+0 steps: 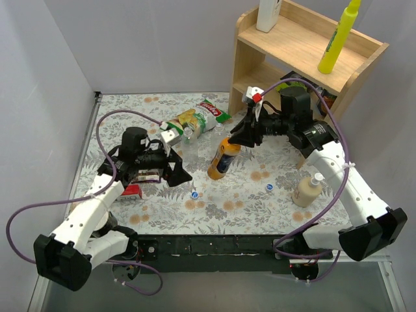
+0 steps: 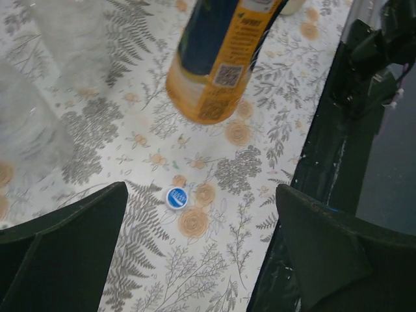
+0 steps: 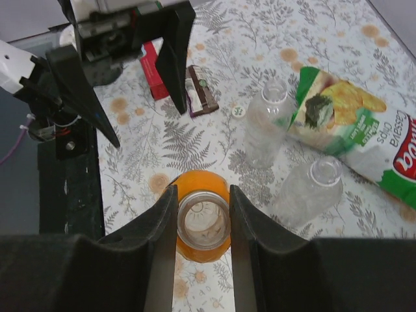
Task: Screw on the bottle caps
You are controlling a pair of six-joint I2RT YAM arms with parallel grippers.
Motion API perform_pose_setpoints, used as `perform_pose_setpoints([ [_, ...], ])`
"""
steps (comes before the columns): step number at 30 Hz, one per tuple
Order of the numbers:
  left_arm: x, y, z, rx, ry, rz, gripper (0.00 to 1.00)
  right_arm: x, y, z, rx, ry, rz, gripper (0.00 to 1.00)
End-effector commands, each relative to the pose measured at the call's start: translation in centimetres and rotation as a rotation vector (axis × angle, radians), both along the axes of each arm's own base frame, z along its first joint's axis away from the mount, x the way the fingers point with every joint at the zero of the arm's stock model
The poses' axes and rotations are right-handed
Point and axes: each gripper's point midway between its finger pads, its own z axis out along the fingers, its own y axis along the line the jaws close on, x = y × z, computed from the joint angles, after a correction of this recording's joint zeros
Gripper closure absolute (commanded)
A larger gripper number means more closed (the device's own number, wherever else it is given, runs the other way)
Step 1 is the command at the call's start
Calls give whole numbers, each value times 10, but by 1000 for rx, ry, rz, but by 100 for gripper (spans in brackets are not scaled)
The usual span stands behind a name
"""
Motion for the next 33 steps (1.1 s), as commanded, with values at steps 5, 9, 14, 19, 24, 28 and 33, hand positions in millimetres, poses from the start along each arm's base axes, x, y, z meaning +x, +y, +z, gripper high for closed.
perform_pose_setpoints([
  [5,-3,-51,23,-31,-82,-179,2,-8,34,47,108,-41,112,99],
  [9,6,-64,23,-31,-98,-189,2,-13,46,58,147,-32,154,99],
  [14,18,-78,25,-49,-83,-196,2,-17,56,68,178,-16,194,99],
  [19,19,-83,28,-53,-111,-224,8,-20,62,72,187,-20,209,99],
  [24,14,-85,30,-68,-114,-254,30,-22,65,70,187,-11,212,99],
  [28,13,-85,30,-72,-119,-253,48,-22,67,65,178,-5,209,99],
  [33,15,-79,32,-67,-124,-204,61,-16,66,57,149,-14,180,75],
])
